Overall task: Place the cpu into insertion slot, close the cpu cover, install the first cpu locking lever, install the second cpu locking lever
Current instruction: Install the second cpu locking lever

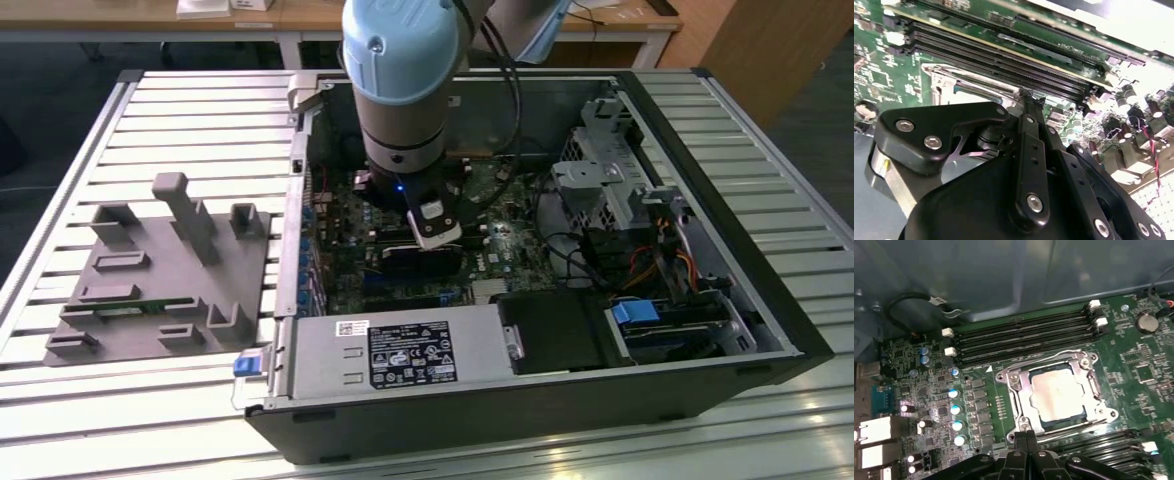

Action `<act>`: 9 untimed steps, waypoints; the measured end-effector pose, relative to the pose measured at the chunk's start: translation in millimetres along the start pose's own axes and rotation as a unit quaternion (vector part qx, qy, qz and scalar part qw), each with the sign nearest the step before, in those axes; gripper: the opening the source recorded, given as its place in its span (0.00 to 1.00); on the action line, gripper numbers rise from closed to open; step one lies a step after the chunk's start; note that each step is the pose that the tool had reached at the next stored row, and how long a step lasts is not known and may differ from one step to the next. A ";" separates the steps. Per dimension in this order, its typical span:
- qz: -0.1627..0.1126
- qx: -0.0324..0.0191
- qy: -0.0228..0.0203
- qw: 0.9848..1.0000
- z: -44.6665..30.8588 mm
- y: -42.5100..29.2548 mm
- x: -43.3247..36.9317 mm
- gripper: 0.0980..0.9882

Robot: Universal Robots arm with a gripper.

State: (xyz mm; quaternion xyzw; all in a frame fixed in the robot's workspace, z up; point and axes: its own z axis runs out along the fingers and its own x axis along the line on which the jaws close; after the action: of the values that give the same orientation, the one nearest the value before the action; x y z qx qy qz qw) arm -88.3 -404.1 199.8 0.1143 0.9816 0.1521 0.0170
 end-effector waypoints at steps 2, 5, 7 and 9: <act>0.000 -0.002 0.000 1.000 3.2 -2.4 5.7 0.00; 0.000 -0.002 0.000 1.000 5.2 -2.6 6.9 0.00; 0.000 -0.002 0.000 1.000 6.5 -2.3 7.3 0.00; 0.000 -0.002 0.000 1.000 8.1 -2.4 7.8 0.00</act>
State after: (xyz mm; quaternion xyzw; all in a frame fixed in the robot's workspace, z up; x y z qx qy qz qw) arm -95.9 -402.2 191.4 0.1144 0.9813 0.1538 0.0168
